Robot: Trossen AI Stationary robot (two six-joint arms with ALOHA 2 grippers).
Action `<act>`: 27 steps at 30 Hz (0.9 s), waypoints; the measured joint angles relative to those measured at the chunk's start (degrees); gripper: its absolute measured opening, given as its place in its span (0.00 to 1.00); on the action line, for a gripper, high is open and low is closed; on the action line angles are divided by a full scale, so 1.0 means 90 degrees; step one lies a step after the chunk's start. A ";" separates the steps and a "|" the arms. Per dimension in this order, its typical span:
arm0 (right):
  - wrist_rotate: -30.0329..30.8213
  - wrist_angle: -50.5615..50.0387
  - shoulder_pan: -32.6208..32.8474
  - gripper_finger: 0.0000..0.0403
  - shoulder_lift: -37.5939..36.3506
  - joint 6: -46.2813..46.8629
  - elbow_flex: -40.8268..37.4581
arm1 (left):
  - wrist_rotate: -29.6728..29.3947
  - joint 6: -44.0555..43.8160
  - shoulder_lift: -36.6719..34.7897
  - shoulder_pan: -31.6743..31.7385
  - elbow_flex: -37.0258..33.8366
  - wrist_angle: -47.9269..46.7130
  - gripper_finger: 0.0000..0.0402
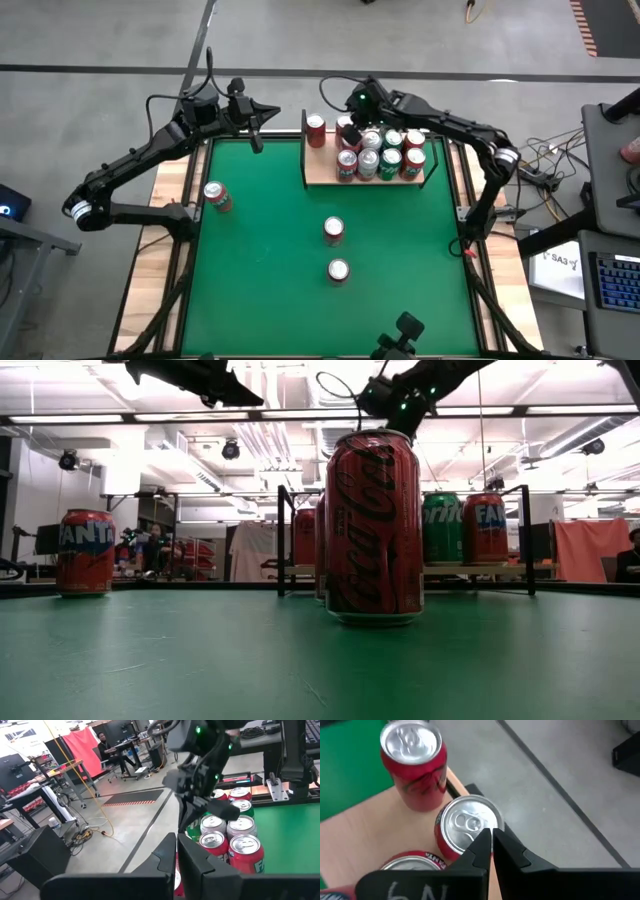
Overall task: Place canned beverage on shelf
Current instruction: Put the red soda can on the shelf aligned with the other red soda can, then adjust the red soda cans on the shelf
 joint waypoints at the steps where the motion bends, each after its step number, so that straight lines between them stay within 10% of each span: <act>1: -0.0021 -0.0061 0.0002 0.02 -0.0059 0.0032 0.0006 | 0.0000 -0.0001 0.0000 0.0000 0.0001 0.0000 0.00; 27: -0.1066 -0.0761 0.0283 0.02 -0.0271 0.0671 -0.0269 | 0.0002 0.0048 0.0002 0.0000 0.0000 -0.0083 0.00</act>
